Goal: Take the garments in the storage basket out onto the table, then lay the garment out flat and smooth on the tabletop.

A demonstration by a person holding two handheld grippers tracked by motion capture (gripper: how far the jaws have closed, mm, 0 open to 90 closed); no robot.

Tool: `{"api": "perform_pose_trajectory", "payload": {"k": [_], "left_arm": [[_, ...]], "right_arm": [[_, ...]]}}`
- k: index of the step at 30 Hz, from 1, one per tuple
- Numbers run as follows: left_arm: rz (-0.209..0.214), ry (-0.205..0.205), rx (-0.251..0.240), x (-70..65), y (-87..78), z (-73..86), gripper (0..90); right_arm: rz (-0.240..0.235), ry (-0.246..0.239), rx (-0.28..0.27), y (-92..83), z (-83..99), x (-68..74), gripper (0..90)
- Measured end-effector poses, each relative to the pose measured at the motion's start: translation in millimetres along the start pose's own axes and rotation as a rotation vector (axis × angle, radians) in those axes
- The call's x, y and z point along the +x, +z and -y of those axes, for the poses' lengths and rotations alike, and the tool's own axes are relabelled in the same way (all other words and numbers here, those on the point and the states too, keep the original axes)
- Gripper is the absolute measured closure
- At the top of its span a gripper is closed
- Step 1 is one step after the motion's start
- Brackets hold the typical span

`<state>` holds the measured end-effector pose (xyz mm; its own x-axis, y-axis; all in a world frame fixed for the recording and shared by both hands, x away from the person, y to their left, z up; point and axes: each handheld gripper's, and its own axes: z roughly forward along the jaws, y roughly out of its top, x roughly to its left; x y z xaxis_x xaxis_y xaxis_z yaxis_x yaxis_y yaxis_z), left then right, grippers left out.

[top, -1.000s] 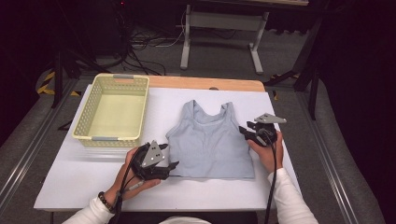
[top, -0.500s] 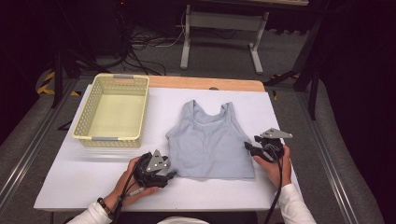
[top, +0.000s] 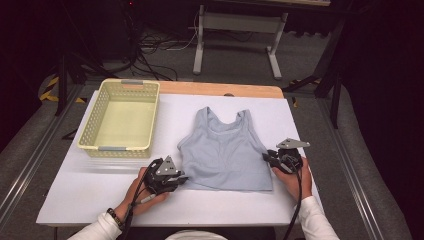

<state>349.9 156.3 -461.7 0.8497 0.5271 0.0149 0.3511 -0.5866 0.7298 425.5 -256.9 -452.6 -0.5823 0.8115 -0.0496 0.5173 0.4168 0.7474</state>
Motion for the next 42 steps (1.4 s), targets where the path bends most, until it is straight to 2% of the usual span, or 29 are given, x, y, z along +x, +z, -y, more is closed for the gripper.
{"api": "perform_pose_trajectory", "payload": {"k": [2,6,8,14,16,17,20,23,25,27,31,36,39,42], "left_arm": [[-0.007,0.015,0.004,-1.5,-0.5,-0.5,81.5],[-0.021,0.030,0.003,-1.7,-4.6,-0.1,82.4],[-0.027,0.032,-0.012,-1.5,-9.3,-1.3,82.7],[-0.051,0.050,-0.032,-4.3,-19.3,-2.6,82.8],[-0.062,0.055,-0.036,-3.9,-23.2,-1.6,82.8],[-0.065,0.042,-0.041,-3.8,-25.9,-0.6,82.8],[-0.075,0.049,-0.045,-4.5,-32.1,1.3,82.8],[-0.088,0.060,-0.041,-5.1,-37.1,2.2,82.8],[-0.080,0.058,-0.038,-3.4,-39.7,3.3,82.8],[-0.078,0.054,-0.027,-2.5,-39.1,5.6,82.7],[-0.093,0.067,0.006,-3.3,-34.3,9.0,82.2],[-0.085,0.075,0.027,-1.0,-28.7,9.5,82.1],[-0.082,0.073,0.055,0.0,-23.1,11.5,81.9],[-0.083,0.080,0.065,0.8,-22.2,12.0,81.9]], "right_arm": [[-0.002,-0.003,-0.008,-2.0,-0.6,-0.1,80.5],[0.006,-0.013,-0.022,-6.9,-3.9,1.5,84.5],[0.012,-0.019,-0.026,-10.1,-6.0,1.5,86.4],[0.016,-0.014,-0.072,-19.9,-11.0,1.4,90.0],[0.059,-0.017,-0.092,-24.4,-12.9,2.3,90.0],[0.064,-0.010,-0.100,-25.8,-13.2,2.1,90.0],[0.050,0.003,-0.117,-29.6,-13.6,0.6,90.0],[0.051,0.006,-0.123,-28.8,-14.0,2.3,79.2],[0.044,0.006,-0.121,-26.7,-14.3,3.0,75.9],[0.033,0.023,-0.116,-23.0,-14.0,3.3,67.6],[0.005,0.018,-0.096,-16.4,-12.6,6.6,60.8],[-0.016,0.001,-0.076,-11.6,-10.0,11.8,57.1],[-0.037,0.006,-0.085,-11.9,-9.4,13.8,57.1],[-0.035,-0.014,-0.056,-7.2,-8.8,13.9,58.5]]}}
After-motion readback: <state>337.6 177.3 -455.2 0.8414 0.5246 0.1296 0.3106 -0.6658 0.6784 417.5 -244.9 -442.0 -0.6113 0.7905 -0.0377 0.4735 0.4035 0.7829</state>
